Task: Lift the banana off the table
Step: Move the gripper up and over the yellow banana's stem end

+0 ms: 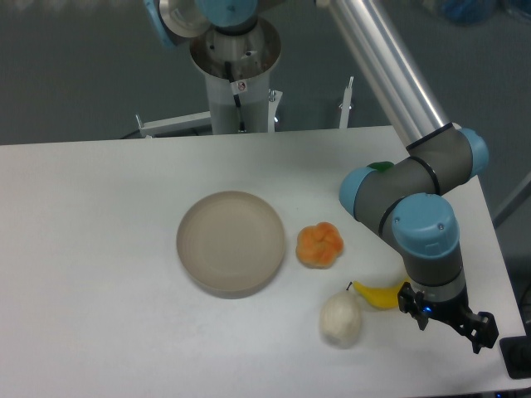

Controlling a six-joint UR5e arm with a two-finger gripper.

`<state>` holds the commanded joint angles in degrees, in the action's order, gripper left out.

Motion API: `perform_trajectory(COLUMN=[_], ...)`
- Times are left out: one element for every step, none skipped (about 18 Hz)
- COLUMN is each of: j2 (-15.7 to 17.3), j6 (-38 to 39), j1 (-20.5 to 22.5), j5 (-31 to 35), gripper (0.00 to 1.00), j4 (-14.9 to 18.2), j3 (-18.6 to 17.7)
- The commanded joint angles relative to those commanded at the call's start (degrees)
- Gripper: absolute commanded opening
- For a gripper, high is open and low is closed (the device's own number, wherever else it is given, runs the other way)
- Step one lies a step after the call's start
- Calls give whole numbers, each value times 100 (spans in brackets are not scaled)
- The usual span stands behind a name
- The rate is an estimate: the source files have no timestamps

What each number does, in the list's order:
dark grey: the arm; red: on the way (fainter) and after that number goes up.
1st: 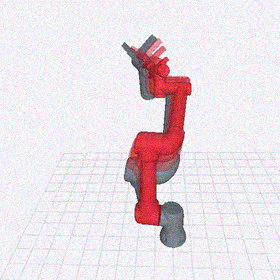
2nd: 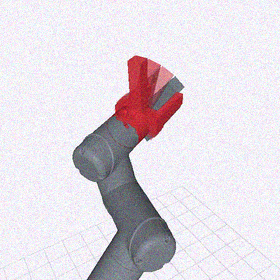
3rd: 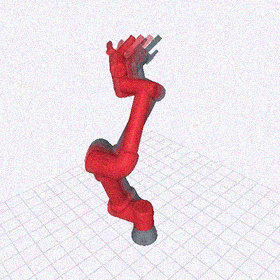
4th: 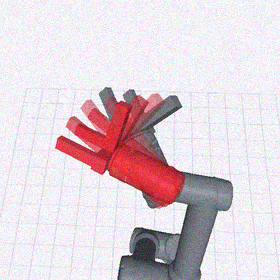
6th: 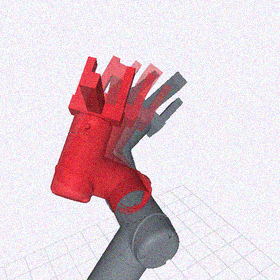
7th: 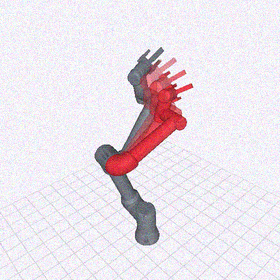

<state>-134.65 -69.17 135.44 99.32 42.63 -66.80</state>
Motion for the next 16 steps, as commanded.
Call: perform_trajectory(j2=[0, 9, 26, 44, 96, 123, 175, 211, 255, 307, 386, 448, 527, 623, 685, 738], j6=[0, 9, 0, -17, -44, -53, -61, -53, -61, -70, -79, -79, -105, -166, -306, -473], j1=[0, -9, -9, 0, 0, 17, 35, 70, 79, 105, 149, 176, 237, 324, 386, 430], j5=[0, 0, 9, -17, 0, 9, -9, 9, 17, 18, 9, 9, 0, -17, -18, -9], gripper=[100, 100, 100, 100, 100, 100, 100, 100, 100, 100, 100, 100, 100, 100, 100, 100], j4=[0, -17, -9, -9, 0, 0, 0, 0, 9, 9, 9, 17, 26, 70, 201, 350], j3=[-9, -70, -79, -62, -88, -140, -184, -237, -281, -368, -465, -579, -676, -781, -852, -896])
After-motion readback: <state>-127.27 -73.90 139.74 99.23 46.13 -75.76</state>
